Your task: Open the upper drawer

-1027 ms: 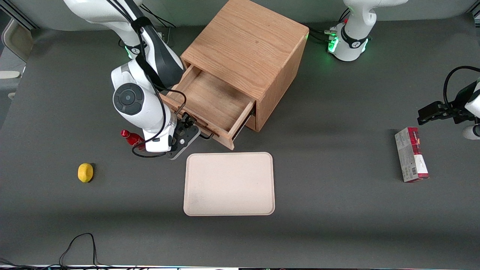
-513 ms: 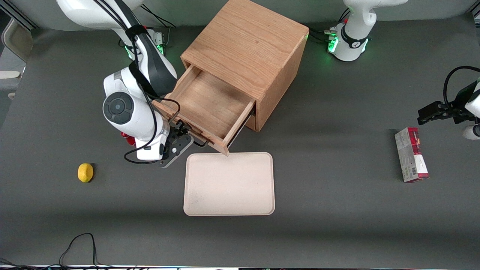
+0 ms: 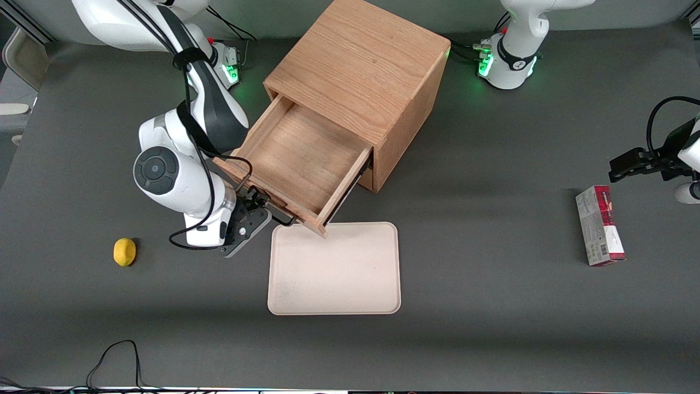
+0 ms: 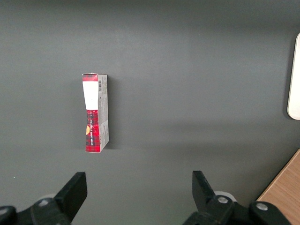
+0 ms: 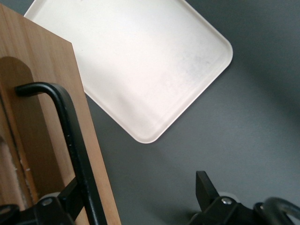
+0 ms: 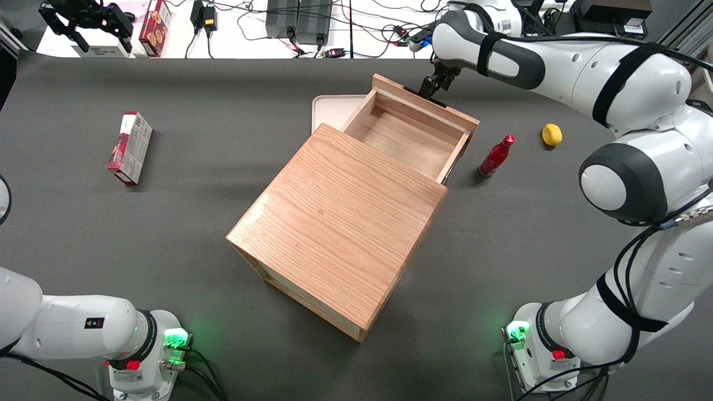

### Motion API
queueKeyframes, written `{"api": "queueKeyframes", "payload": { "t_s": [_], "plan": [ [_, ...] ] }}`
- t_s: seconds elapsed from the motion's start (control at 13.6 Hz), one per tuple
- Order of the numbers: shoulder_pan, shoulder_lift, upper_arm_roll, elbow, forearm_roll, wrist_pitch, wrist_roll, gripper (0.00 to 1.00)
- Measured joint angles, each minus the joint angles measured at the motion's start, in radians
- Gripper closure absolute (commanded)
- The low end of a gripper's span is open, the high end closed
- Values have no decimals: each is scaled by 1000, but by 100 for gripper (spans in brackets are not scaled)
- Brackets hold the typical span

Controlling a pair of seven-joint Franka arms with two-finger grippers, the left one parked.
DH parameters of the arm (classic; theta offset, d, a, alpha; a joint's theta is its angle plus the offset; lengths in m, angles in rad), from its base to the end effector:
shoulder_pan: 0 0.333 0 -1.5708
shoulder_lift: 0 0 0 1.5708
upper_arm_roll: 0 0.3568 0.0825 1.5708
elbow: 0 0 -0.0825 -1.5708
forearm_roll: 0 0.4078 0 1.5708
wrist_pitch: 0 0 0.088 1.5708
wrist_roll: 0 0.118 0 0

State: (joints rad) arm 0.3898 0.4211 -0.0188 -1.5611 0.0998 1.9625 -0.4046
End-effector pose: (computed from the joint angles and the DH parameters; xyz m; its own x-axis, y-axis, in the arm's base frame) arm 0.6617 0.2675 0.4181 0.7400 0.6724 0.0136 0.6709 -0.7366 -0.0852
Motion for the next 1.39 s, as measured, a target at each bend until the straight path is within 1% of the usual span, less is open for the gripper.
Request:
{"api": "queueKeyframes", "payload": {
  "t_s": [0.29,0.88,1.03,1.39],
  "plan": [
    [-22,15,0,21,0,0,-9,0],
    [-35,32,0,41,0,-24,-9,0],
    [-34,33,2,70,1,-68,4,0],
    [-35,31,1,220,1,-219,24,0]
  ]
}}
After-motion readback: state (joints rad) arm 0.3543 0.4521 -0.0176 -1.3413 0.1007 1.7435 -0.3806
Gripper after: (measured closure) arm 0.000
